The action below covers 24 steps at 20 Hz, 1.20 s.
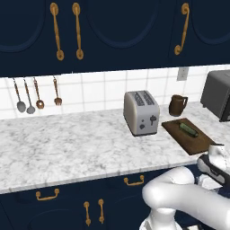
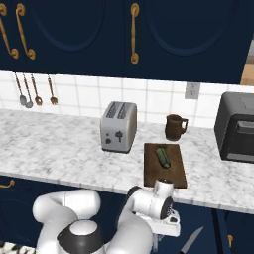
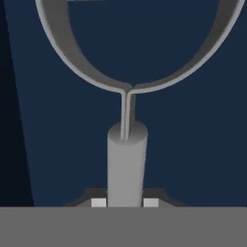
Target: Place the appropriate cutting tool for cutting the cucumber skin on the cutting board.
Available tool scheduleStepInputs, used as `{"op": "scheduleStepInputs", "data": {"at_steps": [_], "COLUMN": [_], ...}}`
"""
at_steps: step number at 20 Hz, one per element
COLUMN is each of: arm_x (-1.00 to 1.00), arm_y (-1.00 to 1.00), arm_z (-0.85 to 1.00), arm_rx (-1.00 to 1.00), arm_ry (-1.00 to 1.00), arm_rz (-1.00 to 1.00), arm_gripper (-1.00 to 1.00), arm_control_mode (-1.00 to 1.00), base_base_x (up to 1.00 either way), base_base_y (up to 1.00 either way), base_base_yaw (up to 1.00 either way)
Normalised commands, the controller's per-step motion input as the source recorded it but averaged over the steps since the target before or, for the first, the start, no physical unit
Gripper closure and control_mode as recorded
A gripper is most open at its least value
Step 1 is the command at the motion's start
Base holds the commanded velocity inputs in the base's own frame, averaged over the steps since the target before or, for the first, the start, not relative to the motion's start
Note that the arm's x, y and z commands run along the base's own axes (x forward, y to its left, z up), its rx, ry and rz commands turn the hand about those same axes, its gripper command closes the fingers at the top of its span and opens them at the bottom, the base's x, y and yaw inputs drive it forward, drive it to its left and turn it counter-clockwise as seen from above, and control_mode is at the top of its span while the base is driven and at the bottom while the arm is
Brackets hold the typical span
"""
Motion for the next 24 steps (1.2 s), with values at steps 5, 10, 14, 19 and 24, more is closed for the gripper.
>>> {"op": "scheduleStepInputs", "data": {"at_steps": [5, 10, 14, 19, 24], "arm_x": [-0.9, -0.41, 0.36, 0.77, 1.0], "arm_y": [-0.09, 0.0, -0.13, -0.3, -0.25], "arm_z": [1.0, 1.0, 1.0, 0.94, 0.32], "arm_rx": [0.0, 0.0, -0.02, 0.0, 0.01], "arm_ry": [-0.09, -0.09, -0.16, -0.1, 0.0], "arm_rz": [0.01, 0.02, 0.08, 0.12, 0.18], "arm_gripper": [1.0, 1.0, 1.0, 1.0, 1.0], "arm_control_mode": [-1.0, -1.0, -1.0, -1.0, -1.0], "base_base_x": [0.0, 0.0, 0.0, 0.0, 0.0], "base_base_y": [0.0, 0.0, 0.0, 0.0, 0.0], "base_base_yaw": [0.0, 0.0, 0.0, 0.0, 0.0]}}
